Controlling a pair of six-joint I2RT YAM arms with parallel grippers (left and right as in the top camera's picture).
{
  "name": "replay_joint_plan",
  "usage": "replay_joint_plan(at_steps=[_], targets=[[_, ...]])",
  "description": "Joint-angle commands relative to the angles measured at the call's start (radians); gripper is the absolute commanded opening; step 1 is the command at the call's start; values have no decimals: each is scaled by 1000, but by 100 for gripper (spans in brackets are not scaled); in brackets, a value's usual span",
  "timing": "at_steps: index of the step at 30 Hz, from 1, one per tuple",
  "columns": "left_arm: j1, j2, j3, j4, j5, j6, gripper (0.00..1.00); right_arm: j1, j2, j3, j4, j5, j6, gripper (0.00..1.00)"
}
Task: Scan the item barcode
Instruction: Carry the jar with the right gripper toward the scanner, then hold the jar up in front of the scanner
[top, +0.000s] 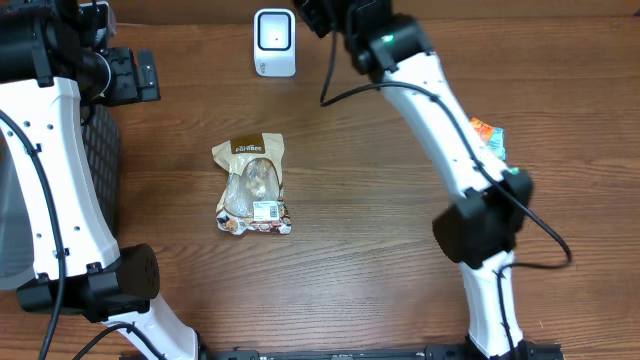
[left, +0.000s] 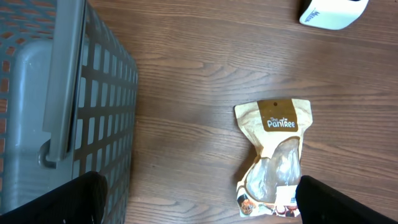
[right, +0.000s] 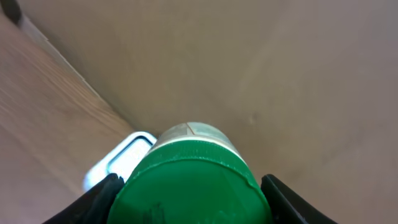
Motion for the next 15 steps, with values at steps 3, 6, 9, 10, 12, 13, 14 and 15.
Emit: replay_joint_plan(at_steps=[3, 6, 9, 10, 12, 13, 14, 15], targets=[[2, 3, -1, 2, -7, 18, 100, 29, 137, 13, 138, 30, -472, 50], [2, 3, -1, 2, -7, 18, 99, 40, 192, 13, 225, 38, -629, 46], [2, 3, -1, 2, -7, 18, 100, 42, 231, 13, 330, 38, -666, 45], [2, 3, -1, 1, -7, 18, 99, 42, 238, 13, 359, 38, -666, 45], [2, 3, 0, 2, -7, 18, 100, 42, 252, 13, 406, 37, -670, 44], [2, 3, -1, 1, -7, 18, 100, 42, 261, 13, 416, 32, -682, 44], [2, 3, -1, 2, -7, 18, 100, 42, 264, 13, 426, 32, -689, 44], [2, 3, -1, 2, -7, 18, 100, 42, 270, 13, 435, 30, -693, 44]])
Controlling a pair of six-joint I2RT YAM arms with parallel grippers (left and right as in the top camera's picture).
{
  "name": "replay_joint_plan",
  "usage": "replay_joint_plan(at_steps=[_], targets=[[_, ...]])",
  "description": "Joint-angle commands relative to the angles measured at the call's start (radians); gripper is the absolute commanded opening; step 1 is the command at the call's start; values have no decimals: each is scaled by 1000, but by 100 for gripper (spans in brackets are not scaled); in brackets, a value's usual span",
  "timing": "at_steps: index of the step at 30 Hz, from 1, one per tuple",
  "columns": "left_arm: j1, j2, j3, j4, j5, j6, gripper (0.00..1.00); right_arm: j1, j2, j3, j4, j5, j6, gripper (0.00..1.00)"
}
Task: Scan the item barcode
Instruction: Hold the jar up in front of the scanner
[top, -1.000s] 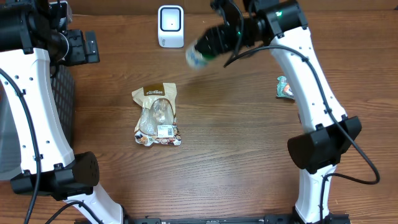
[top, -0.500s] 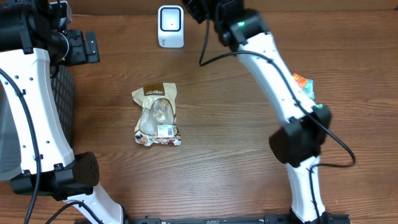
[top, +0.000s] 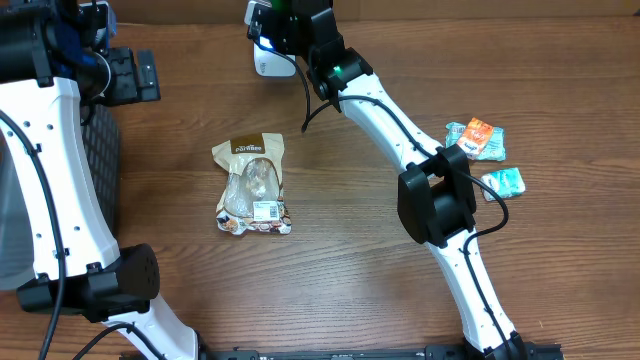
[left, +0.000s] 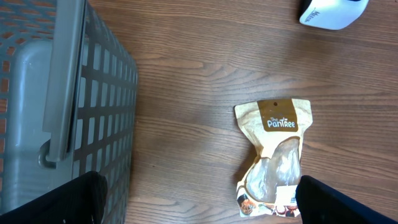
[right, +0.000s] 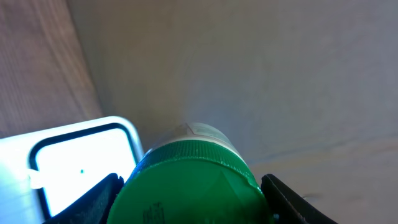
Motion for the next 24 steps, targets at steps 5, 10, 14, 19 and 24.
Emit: replay_joint_plan(at_steps=[5, 10, 14, 19, 24], targets=[[2, 3, -1, 1, -7, 18, 99, -1, 15, 14, 47, 0, -77, 44], [2, 3, -1, 1, -7, 18, 100, 0, 33, 14, 45, 1, -97, 44], [2, 3, 0, 1, -7, 18, 100, 0, 33, 14, 31, 2, -165, 44], [2, 3, -1, 1, -7, 18, 99, 0, 33, 14, 27, 8, -185, 45], [2, 3, -1, 1, -7, 18, 100, 0, 33, 14, 24, 8, -185, 45]])
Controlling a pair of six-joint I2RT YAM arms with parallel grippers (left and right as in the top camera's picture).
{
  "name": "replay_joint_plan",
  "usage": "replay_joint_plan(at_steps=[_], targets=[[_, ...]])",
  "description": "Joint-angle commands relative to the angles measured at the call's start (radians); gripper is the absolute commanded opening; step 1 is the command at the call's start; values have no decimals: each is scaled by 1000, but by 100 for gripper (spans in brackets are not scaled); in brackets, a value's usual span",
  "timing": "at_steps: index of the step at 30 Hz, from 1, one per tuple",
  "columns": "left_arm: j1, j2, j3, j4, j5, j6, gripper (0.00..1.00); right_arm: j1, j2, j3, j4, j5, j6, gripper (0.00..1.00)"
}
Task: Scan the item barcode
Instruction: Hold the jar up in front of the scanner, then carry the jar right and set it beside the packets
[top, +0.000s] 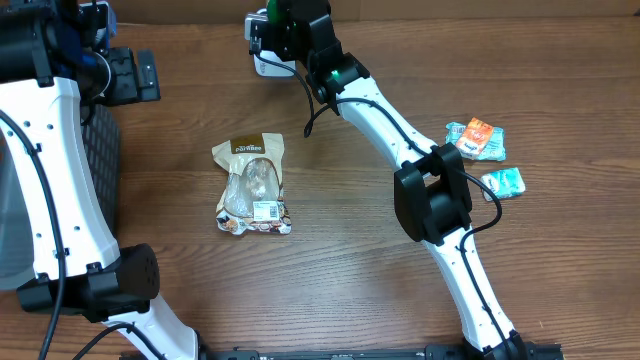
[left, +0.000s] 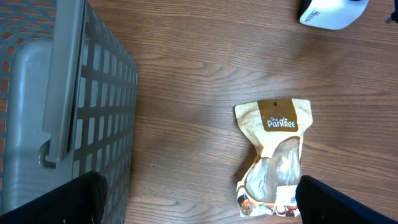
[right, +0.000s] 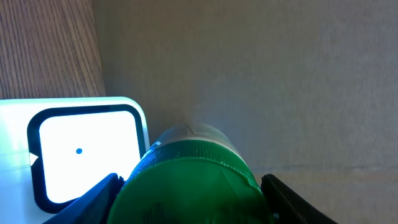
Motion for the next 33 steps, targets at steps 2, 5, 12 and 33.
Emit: replay_joint_plan(at_steps=[2, 5, 12, 33], targets=[[2, 3, -1, 1, -6, 18, 100, -1, -6, 14, 13, 7, -8, 44], [2, 3, -1, 1, -6, 18, 99, -1, -6, 14, 12, 6, -8, 45], [2, 3, -1, 1, -6, 18, 100, 0, -56, 14, -3, -5, 218, 47], [2, 3, -1, 1, -7, 18, 100, 2, -528, 15, -1054, -113, 1320, 41]])
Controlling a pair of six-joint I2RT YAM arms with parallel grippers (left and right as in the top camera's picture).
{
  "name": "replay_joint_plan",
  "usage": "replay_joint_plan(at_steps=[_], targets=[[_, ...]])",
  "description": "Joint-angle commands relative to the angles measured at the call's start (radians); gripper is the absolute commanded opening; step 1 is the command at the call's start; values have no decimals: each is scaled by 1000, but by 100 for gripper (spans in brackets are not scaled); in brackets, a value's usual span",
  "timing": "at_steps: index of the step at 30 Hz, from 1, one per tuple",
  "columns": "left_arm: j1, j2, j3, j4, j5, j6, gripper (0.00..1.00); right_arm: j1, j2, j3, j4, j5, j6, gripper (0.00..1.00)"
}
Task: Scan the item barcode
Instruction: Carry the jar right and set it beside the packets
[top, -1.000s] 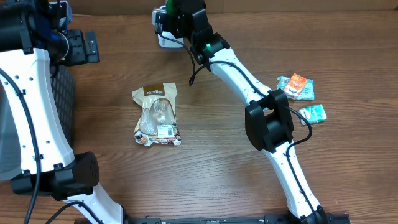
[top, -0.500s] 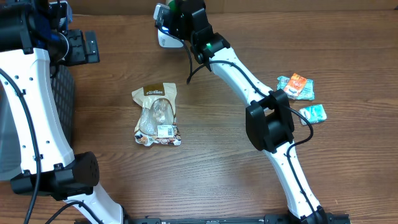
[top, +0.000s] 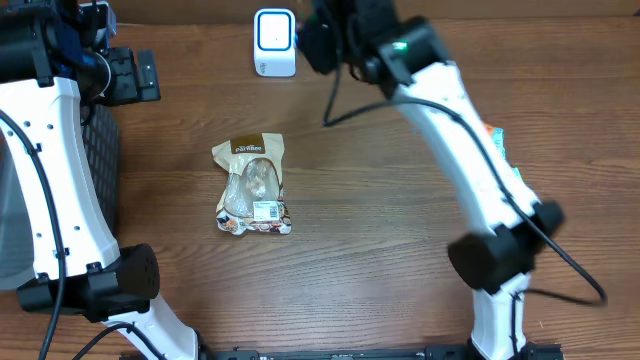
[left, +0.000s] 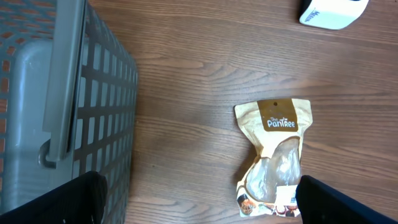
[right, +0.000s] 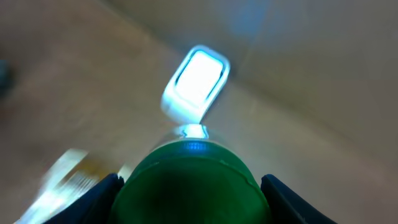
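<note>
My right gripper (right: 193, 202) is shut on a container with a green lid (right: 189, 174), which fills the bottom of the blurred right wrist view. The white barcode scanner (right: 196, 84) with its lit face lies beyond it on the table. From overhead, the right gripper (top: 322, 42) hangs just to the right of the scanner (top: 274, 40) at the table's back edge. My left gripper (left: 199, 205) is open and high over the table's left side, holding nothing.
A tan snack pouch (top: 252, 185) with a label lies flat left of the table's middle. A grey mesh basket (left: 56, 106) stands at the left edge. Small colourful packets (top: 497, 140) lie at the right, partly behind the right arm.
The right gripper, with the green-lidded container, was right up against the scanner's face and is now off to its right and farther from it. The left arm has not moved.
The right gripper held the green-lidded container to the right of the scanner. It was then over the scanner, then square in front of its lit face. Now it is back to the right, still holding the container. The pouch and left arm stayed put.
</note>
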Motion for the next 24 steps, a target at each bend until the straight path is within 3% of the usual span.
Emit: replay_joint_plan(at_steps=[1, 5, 8, 18, 24], targets=[[2, 3, 0, 1, -7, 18, 100, 2, -18, 8, -127, -51, 159, 40], [2, 3, -1, 1, -7, 18, 99, 2, 0, 1, -336, -51, 176, 40], [2, 3, -1, 1, -7, 18, 100, 2, 5, -57, -390, -47, 203, 40], [2, 3, -1, 1, -7, 18, 99, -58, 5, -411, -270, -41, 318, 41], [0, 3, -1, 1, -7, 18, 100, -164, 5, -518, -236, 39, 402, 38]])
